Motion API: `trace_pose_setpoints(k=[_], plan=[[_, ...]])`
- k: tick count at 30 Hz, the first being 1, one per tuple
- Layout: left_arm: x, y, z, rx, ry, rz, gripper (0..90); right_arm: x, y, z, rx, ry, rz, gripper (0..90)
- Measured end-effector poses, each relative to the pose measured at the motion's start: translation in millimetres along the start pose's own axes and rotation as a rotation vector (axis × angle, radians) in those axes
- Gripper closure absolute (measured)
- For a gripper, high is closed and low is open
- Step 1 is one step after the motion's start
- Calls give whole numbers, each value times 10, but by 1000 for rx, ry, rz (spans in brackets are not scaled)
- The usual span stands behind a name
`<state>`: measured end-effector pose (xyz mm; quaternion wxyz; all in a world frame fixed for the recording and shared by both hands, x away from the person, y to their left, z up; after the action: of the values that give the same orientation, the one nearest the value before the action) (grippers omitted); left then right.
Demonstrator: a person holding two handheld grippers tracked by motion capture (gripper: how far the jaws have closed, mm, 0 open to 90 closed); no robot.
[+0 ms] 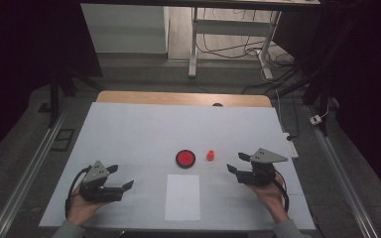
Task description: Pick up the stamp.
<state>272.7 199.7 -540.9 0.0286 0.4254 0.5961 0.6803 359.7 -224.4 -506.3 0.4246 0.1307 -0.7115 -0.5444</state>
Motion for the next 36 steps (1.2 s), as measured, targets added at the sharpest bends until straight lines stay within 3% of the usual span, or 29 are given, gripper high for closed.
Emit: trace_pose_setpoints(k=[13,20,27,31,36], plan=[[-2,-3,24,3,9,-1,190,-175,106,21,-1,12,11,362],[-1,-20,34,-1,6,4,191,-365,245,60,-3,14,21,362],[-11,-20,43,1,8,7,191,-534,274,63,-23,22,23,364],[-31,-23,52,1,14,14,191,-549,263,32,-4,24,36,368],[-32,-23,43,-3,14,16,191,-539,272,-8,-17,19,31,371]])
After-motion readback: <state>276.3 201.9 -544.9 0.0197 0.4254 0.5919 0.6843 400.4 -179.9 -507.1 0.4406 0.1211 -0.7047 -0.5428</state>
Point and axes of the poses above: each handheld gripper's, and its own axes: x roughly backward along the jaws, y roughly out of its top, z roughly to its left, the point moved 5 cm from there along -x, roughly forward along the jaws, and after that the axes turned 2 degrees about -z, right-handed, at the moved point
